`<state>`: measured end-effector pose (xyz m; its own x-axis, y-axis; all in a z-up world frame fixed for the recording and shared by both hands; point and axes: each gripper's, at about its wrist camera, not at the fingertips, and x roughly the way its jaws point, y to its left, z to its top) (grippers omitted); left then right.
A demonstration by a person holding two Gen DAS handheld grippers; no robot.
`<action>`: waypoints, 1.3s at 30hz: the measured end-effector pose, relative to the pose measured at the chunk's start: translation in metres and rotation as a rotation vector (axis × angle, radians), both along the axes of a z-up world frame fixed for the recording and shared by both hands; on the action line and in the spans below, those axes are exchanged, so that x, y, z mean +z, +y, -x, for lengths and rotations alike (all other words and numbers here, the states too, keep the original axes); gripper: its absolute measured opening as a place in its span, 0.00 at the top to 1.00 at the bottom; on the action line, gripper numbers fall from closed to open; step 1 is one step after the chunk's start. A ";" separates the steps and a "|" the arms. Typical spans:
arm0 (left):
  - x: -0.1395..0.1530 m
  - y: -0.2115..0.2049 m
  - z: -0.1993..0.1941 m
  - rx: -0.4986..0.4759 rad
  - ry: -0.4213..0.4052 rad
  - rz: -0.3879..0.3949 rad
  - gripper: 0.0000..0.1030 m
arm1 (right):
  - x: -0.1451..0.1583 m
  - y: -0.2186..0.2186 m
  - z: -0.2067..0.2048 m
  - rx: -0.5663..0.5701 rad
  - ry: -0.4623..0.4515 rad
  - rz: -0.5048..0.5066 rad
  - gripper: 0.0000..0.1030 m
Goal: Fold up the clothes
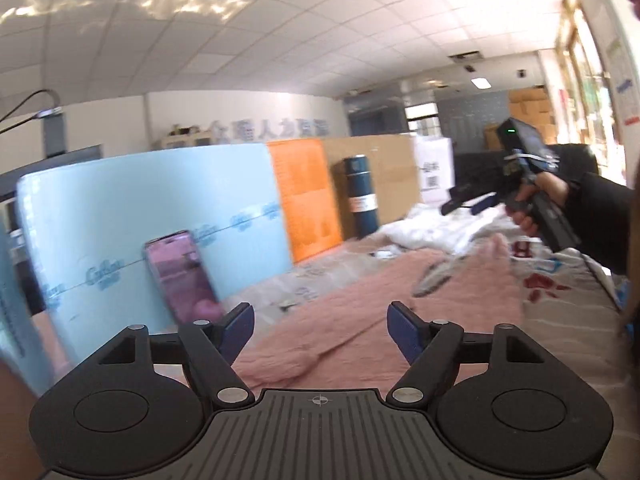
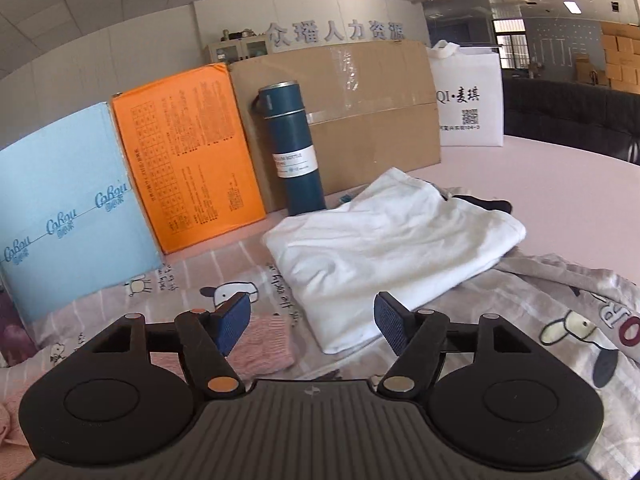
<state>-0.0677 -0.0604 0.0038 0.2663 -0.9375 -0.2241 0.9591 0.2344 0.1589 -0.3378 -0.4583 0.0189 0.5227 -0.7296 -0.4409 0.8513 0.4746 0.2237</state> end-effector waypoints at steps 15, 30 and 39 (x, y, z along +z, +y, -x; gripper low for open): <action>-0.028 0.004 -0.090 0.563 0.225 -0.112 0.17 | -0.056 -0.053 -0.088 0.173 0.236 -0.047 0.85; -0.026 -0.004 -0.078 0.591 0.141 -0.169 0.06 | -0.004 0.006 -0.098 0.228 0.200 0.276 0.46; -0.034 -0.007 -0.078 0.604 0.102 -0.226 0.05 | -0.025 0.070 -0.189 0.866 0.077 -0.242 0.54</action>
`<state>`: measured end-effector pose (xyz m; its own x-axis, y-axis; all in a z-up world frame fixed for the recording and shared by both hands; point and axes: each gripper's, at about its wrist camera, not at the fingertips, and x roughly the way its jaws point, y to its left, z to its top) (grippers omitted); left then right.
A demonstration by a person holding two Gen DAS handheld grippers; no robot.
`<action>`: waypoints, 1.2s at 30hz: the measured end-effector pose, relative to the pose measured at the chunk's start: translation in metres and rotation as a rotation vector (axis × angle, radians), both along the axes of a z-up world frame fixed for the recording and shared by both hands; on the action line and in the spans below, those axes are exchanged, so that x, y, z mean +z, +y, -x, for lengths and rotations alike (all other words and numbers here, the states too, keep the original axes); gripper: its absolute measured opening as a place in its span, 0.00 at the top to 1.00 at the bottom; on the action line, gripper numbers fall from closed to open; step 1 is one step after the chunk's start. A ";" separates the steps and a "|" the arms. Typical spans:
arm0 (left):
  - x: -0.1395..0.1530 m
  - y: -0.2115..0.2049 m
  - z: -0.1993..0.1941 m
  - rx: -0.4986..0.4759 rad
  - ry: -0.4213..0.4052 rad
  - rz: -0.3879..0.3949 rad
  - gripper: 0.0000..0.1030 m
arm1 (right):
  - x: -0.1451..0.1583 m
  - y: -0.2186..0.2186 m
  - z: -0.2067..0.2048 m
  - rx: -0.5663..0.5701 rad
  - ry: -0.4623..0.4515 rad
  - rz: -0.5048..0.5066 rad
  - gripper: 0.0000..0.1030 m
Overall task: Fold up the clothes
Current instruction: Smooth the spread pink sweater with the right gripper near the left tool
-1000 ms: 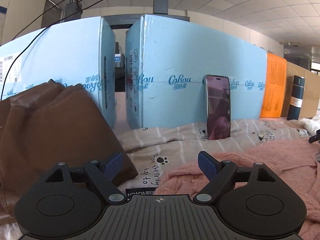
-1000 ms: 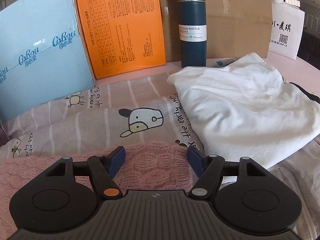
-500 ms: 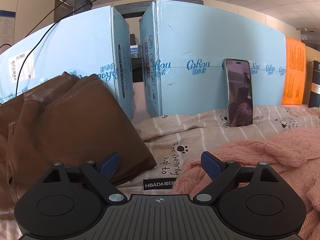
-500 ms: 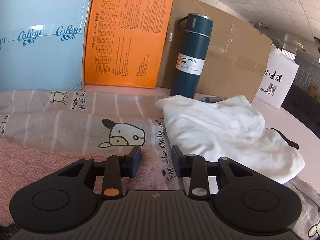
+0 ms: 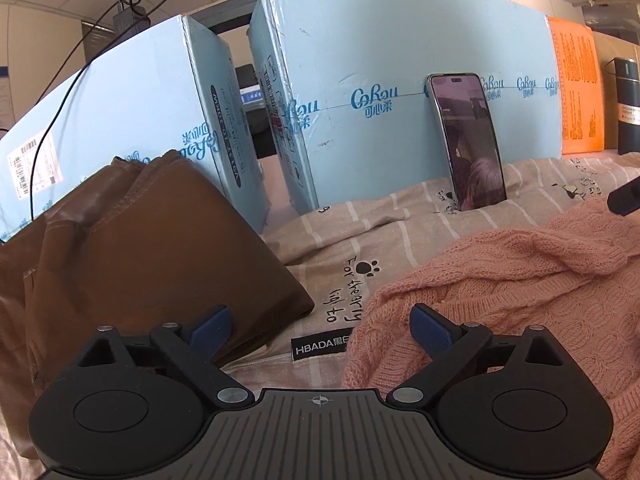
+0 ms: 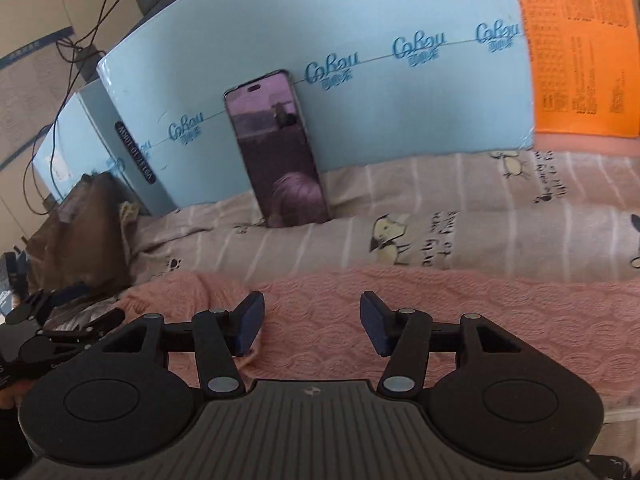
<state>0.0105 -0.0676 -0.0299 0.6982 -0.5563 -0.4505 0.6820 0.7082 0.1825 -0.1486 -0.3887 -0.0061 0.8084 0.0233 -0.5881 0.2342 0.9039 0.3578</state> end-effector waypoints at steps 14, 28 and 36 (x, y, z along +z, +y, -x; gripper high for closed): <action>-0.004 0.001 -0.003 0.010 -0.001 -0.024 0.04 | -0.003 0.015 -0.009 0.114 -0.131 -0.042 0.93; -0.004 0.002 -0.006 0.002 0.014 -0.016 0.03 | -0.029 0.035 -0.024 0.072 0.011 0.177 0.60; 0.003 0.009 0.000 -0.032 0.001 0.028 0.03 | 0.001 0.041 0.003 0.078 -0.056 0.111 0.58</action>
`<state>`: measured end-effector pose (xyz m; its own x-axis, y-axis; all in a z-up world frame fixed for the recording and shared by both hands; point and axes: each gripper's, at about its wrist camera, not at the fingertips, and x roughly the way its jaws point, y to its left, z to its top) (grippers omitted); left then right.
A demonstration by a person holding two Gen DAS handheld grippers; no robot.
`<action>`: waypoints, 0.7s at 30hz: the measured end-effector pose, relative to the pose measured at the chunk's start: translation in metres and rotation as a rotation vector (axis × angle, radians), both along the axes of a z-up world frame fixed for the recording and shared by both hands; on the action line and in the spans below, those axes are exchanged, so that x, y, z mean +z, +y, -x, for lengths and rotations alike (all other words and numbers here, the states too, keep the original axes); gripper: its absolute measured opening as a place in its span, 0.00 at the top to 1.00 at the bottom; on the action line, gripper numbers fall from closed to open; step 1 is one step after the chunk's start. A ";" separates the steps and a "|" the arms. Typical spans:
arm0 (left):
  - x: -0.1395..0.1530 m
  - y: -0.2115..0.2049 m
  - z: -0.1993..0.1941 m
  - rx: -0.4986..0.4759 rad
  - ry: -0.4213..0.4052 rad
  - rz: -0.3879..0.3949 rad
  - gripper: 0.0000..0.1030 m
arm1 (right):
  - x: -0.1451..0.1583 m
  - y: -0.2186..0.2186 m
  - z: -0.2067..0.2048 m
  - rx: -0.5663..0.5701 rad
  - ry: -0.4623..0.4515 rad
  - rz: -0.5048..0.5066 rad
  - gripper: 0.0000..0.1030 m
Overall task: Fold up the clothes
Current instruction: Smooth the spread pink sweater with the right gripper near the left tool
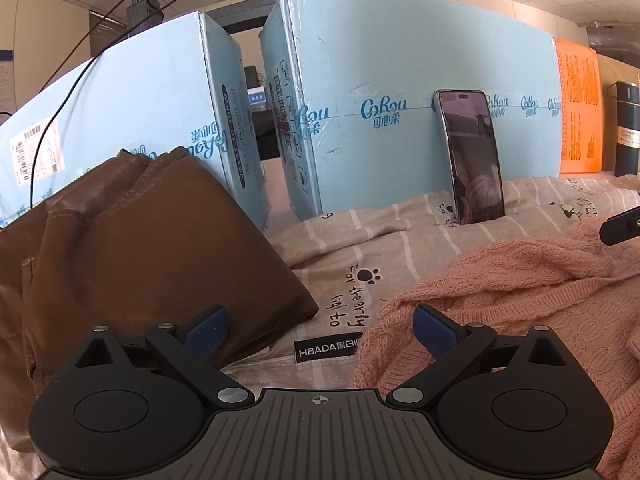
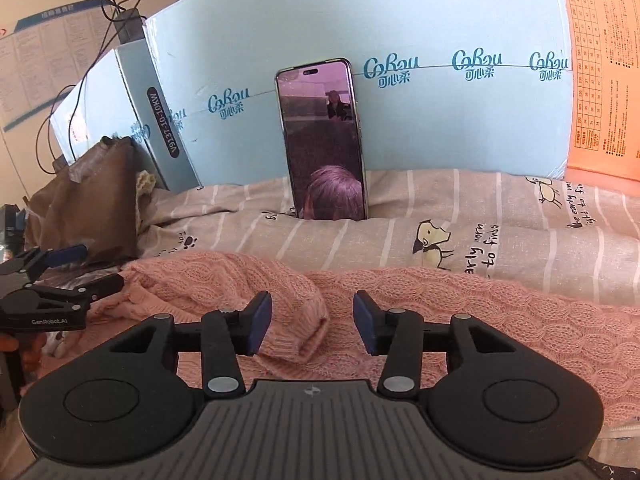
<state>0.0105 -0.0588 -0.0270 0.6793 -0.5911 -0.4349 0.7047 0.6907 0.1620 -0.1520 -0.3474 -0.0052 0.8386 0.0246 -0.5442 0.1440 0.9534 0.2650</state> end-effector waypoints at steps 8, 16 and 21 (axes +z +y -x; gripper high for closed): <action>0.008 0.007 0.007 -0.038 -0.020 0.045 0.03 | 0.007 0.035 0.011 0.107 0.122 -0.247 0.57; 0.010 0.012 0.014 -0.076 -0.020 0.073 0.03 | 0.001 0.079 0.000 0.162 0.306 -0.194 0.51; 0.009 0.011 0.019 -0.108 -0.020 0.072 0.03 | 0.004 0.085 0.019 0.139 0.229 -0.116 0.69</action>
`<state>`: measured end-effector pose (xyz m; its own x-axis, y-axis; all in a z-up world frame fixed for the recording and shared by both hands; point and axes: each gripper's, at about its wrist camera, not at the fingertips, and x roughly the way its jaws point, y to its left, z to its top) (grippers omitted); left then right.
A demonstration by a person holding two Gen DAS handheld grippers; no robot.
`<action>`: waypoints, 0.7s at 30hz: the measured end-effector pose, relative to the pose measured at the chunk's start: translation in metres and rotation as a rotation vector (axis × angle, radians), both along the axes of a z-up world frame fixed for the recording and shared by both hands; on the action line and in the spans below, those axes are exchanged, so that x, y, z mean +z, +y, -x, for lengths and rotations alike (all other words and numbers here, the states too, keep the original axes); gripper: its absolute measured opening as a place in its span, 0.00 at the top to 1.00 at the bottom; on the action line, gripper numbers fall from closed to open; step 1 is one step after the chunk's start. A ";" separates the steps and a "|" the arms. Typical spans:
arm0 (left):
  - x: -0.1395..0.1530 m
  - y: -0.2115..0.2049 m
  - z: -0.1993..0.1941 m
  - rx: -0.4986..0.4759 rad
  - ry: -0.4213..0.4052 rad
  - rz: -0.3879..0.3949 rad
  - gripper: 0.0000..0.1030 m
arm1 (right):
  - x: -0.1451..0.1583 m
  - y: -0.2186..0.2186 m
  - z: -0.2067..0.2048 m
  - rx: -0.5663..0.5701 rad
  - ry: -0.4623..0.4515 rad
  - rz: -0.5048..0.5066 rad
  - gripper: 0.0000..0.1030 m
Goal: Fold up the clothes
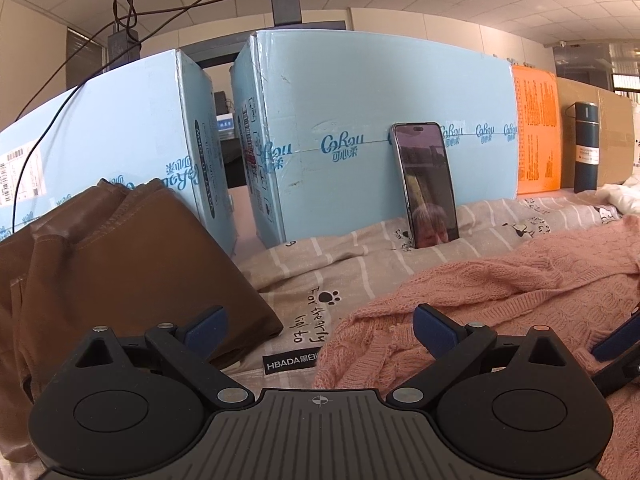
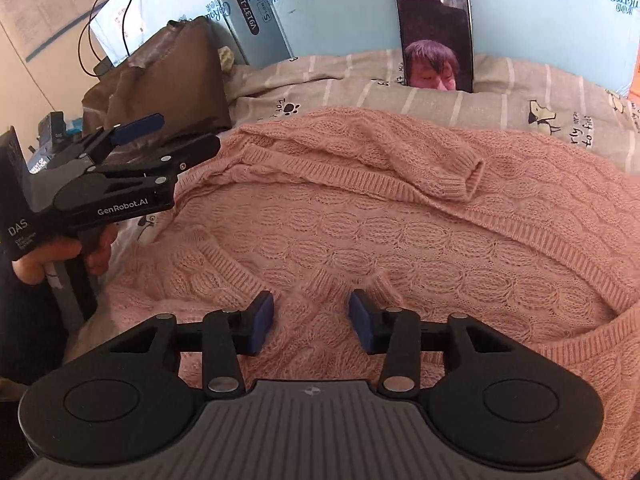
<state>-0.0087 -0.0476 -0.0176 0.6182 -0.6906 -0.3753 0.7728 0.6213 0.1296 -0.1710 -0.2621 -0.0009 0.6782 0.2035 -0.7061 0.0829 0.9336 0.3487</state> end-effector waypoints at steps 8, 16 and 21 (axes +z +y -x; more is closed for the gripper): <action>0.000 -0.002 0.006 -0.032 -0.007 -0.001 0.03 | 0.023 -0.016 0.049 -0.107 -0.257 -0.038 0.88; -0.003 -0.007 0.011 -0.060 -0.008 -0.022 0.03 | 0.002 -0.044 0.108 -0.247 -0.199 -0.140 0.61; -0.005 -0.010 0.014 -0.077 -0.014 -0.039 0.03 | -0.014 -0.054 0.119 -0.309 -0.170 -0.232 0.41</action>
<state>-0.0229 -0.0580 -0.0231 0.5690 -0.7215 -0.3944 0.8162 0.5540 0.1641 -0.2897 -0.3165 -0.0153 0.8349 0.1123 -0.5388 0.2703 0.7691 0.5792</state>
